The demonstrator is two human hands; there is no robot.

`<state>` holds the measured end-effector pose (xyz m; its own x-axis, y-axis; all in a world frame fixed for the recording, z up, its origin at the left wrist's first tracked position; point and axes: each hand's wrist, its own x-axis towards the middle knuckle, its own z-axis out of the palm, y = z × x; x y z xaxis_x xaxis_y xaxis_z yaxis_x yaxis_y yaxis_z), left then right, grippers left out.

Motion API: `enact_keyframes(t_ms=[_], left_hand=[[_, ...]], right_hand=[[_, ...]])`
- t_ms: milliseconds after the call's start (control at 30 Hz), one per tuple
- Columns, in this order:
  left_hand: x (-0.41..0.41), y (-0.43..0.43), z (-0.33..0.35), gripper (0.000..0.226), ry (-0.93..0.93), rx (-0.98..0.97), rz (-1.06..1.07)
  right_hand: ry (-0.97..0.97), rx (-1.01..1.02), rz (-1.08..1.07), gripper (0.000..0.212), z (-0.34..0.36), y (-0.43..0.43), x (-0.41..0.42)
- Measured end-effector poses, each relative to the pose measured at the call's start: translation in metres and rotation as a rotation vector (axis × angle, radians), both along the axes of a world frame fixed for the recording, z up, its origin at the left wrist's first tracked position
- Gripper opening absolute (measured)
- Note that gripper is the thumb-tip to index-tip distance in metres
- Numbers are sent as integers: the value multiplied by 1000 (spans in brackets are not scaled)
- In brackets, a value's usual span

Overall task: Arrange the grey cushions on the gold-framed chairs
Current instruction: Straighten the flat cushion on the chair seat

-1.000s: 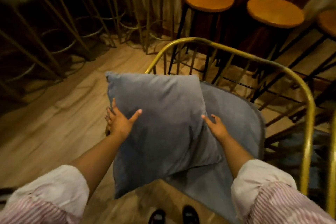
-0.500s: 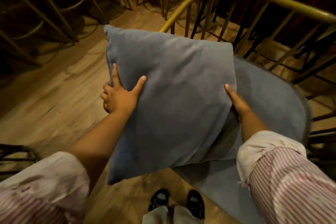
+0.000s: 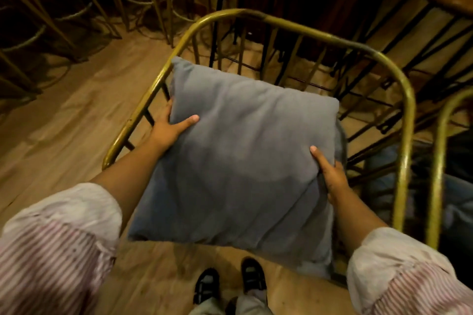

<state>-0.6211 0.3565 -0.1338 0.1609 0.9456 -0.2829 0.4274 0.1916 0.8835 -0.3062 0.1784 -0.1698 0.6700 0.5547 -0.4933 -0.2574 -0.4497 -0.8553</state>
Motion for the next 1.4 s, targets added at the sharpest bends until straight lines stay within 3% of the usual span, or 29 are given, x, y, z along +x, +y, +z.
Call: enact_keyframes(t_ms=[67, 167, 267, 400, 500, 600, 667, 833, 1000, 1200, 1400], left_hand=[[18, 4, -2, 85, -18, -29, -54], [44, 11, -4, 85, -20, -39, -114], [60, 20, -11, 88, 14, -64, -156], [76, 22, -31, 90, 136, -45, -229], [88, 7, -60, 100, 436, -105, -457], [101, -11, -85, 93, 768, -114, -670], [106, -16, -86, 89, 824, -95, -688], [112, -23, -64, 82, 911, -117, -725], [134, -56, -23, 75, 742, -118, -935], [193, -118, 61, 77, 556, 23, -1024], [265, -175, 124, 74, 401, 173, -1178]], right_hand=[[17, -21, -58, 100, -2, -18, 6], [21, -56, -142, 102, -8, -36, 17], [24, -78, -161, 121, -15, -45, 25], [41, -145, -194, 103, -40, -54, 30], [51, -206, -115, 97, -62, -55, 20], [-7, -376, 45, 118, -79, -56, 11], [-34, -450, 85, 121, -83, -56, 14], [-96, -459, 211, 97, -66, -59, 17], [-255, -396, 336, 44, -2, -77, 21], [-422, -156, 13, 29, 96, -131, 38], [-502, -111, -278, 30, 146, -203, 108]])
